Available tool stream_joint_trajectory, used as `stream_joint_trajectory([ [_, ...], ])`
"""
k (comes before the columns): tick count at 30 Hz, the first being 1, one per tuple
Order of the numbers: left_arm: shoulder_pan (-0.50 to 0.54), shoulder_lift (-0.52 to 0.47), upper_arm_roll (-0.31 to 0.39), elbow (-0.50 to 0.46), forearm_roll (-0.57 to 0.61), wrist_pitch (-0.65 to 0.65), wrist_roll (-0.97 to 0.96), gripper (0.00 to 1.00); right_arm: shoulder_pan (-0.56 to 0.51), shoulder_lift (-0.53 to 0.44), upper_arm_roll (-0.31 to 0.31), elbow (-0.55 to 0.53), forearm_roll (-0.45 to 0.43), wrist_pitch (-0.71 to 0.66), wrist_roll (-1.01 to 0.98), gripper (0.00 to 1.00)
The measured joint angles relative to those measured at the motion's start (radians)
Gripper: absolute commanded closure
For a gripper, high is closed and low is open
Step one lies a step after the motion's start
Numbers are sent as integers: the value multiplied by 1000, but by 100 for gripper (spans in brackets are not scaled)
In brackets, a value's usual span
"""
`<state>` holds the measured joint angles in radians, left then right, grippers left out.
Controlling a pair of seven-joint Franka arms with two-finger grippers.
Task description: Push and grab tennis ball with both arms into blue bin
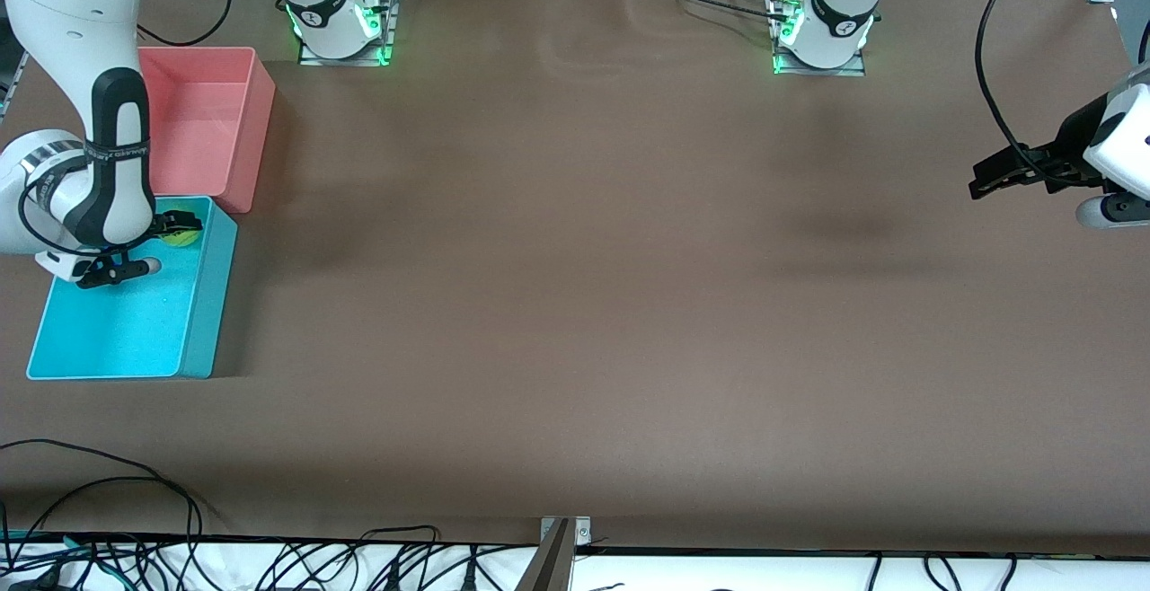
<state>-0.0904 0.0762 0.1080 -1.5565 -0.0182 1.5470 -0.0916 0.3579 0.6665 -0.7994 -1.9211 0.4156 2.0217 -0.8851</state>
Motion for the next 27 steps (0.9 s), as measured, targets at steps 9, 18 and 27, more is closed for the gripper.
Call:
stream_joint_trajectory([
  [9,5,0,7,5,0,0,0,0,0,0,0,23,0,-1,0,0],
  [18,7,0,7,7,0,0,0,0,3,-5,-20,115,0,-115,1,0],
  [27,29,0,9,9,0,0,0,0,7,-13,-83,301,-11,-392,49,0],
])
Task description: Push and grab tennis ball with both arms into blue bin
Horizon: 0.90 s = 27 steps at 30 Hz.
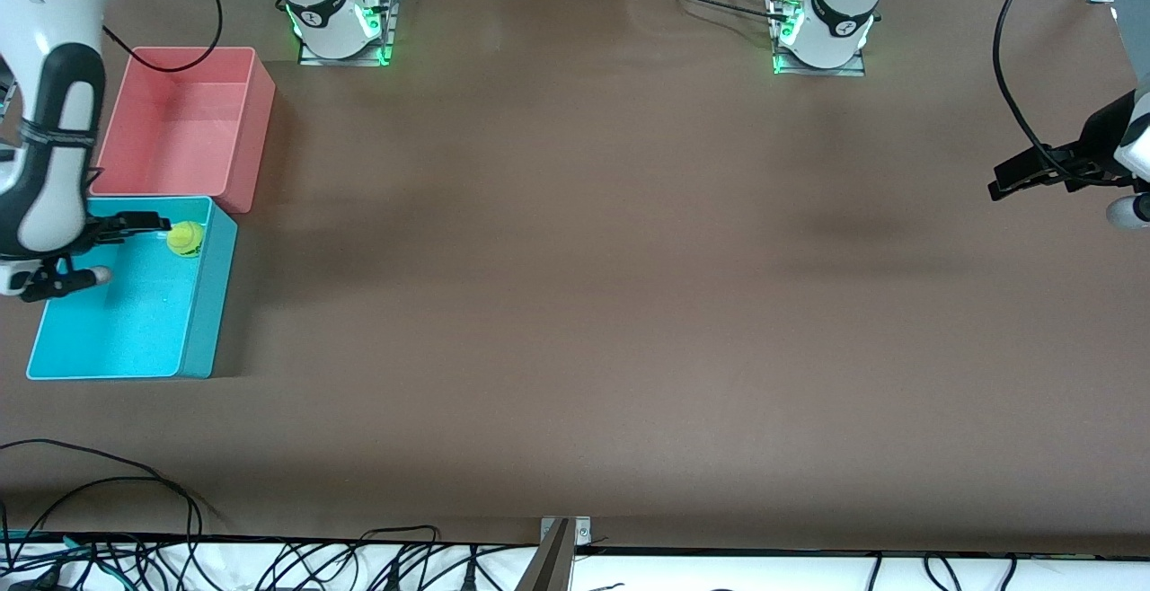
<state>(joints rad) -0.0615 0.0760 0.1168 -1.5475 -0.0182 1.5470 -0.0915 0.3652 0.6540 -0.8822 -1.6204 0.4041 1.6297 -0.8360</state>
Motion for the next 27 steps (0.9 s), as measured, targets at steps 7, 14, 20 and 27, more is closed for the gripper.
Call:
stream_joint_trajectory([
  [7,18,0,0,1,0,0,0,0,9,-7,-5,163,-20,-215,115,0],
  [14,23,0,0,2,0,0,0,0,46,-13,-6,294,-58,-354,215,0],
  [20,24,0,0,2,0,0,0,0,100,-30,-19,351,-88,-406,266,0],
  [27,24,0,-1,2,0,0,0,0,299,-47,-154,369,-124,-427,333,0],
])
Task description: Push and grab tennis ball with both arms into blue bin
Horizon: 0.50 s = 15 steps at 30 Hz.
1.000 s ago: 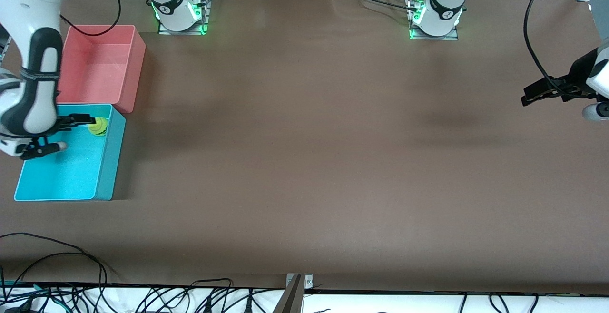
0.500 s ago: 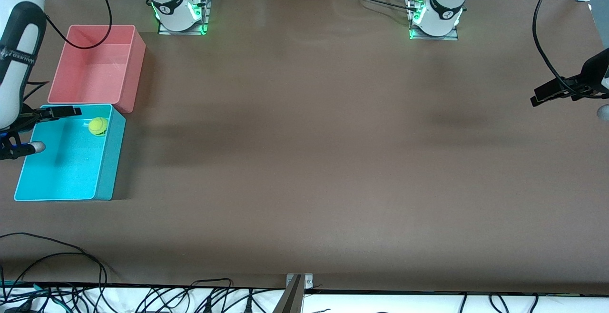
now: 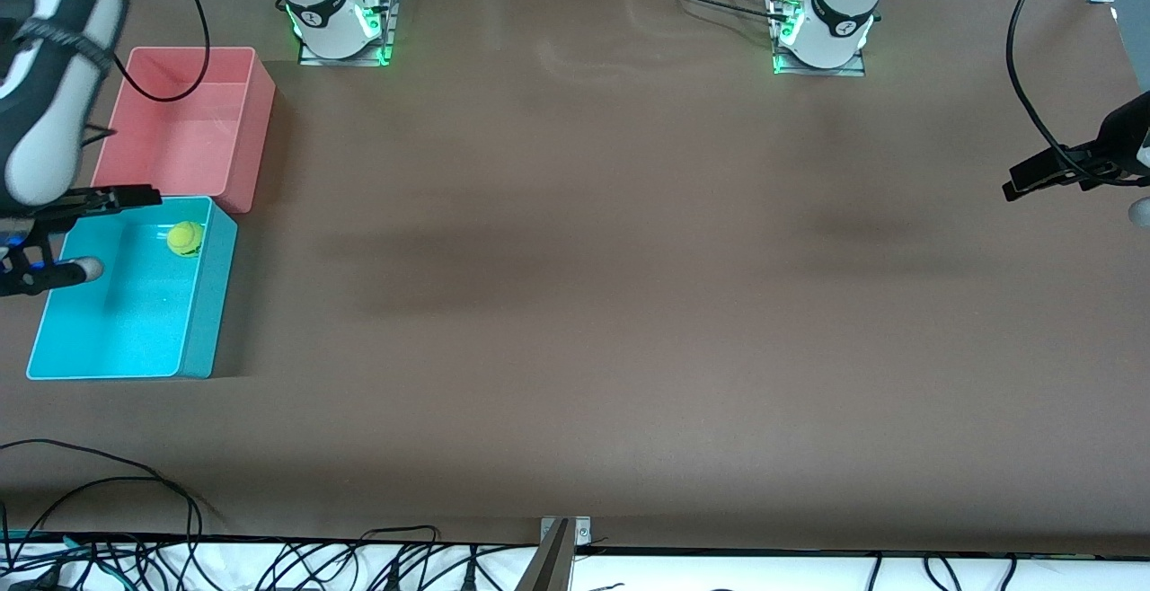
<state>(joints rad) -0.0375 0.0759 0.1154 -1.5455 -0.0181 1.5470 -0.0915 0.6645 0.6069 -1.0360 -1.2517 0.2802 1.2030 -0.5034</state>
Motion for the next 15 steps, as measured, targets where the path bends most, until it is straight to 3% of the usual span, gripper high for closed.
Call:
stream_joint_trajectory([
  [4,0,0,0,0,0,0,0,0,183,-1,-130,1,-20,-24,32,0],
  [7,0,0,0,0,0,0,0,0,265,-2,-182,1,-26,-42,48,0],
  [15,0,0,0,0,0,0,0,0,273,-18,-168,-7,-27,-86,107,0],
])
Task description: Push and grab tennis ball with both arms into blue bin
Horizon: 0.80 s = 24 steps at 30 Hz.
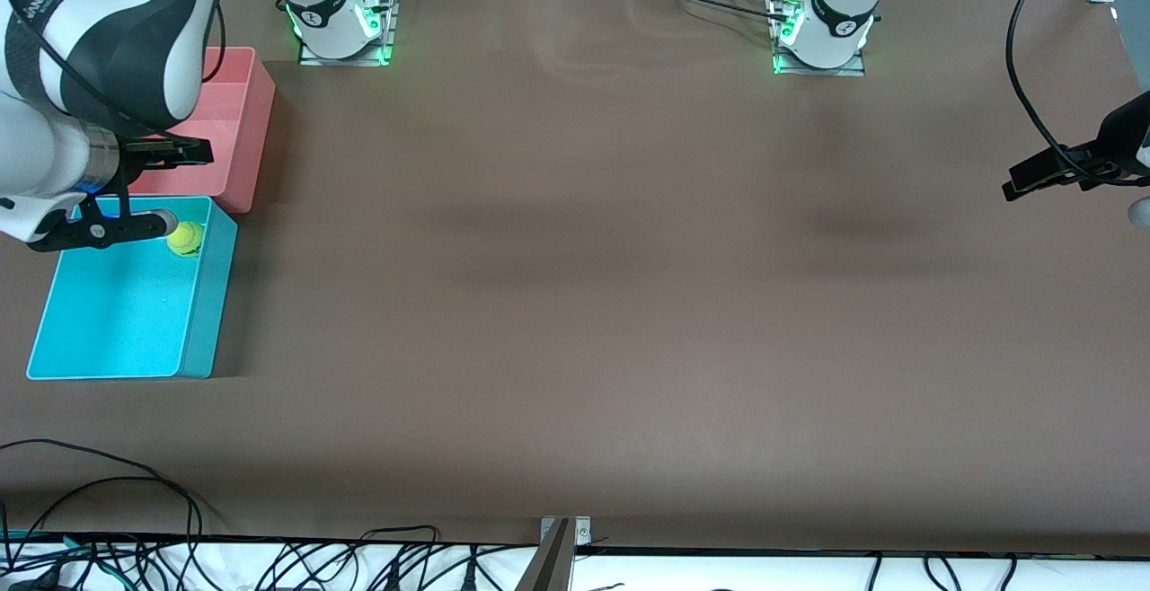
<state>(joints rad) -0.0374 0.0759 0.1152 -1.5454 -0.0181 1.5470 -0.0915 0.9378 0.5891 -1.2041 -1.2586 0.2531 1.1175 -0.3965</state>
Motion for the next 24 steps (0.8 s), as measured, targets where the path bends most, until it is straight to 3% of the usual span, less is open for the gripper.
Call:
stream_joint_trajectory([
  [3,0,0,0,0,0,0,0,0,-40,-34,69,-1,0,0,67,0],
  [6,0,0,0,0,0,0,0,0,-109,-79,181,-1,-18,1,142,0],
  [17,0,0,0,0,0,0,0,0,-545,-260,828,-23,-253,67,367,0],
  [19,0,0,0,0,0,0,0,0,-619,-290,923,-46,-293,101,380,0],
  [21,0,0,0,0,0,0,0,0,-678,-326,997,-83,-328,149,398,0],
  [24,0,0,-1,0,0,0,0,0,-729,-384,1048,-155,-344,238,428,0],
])
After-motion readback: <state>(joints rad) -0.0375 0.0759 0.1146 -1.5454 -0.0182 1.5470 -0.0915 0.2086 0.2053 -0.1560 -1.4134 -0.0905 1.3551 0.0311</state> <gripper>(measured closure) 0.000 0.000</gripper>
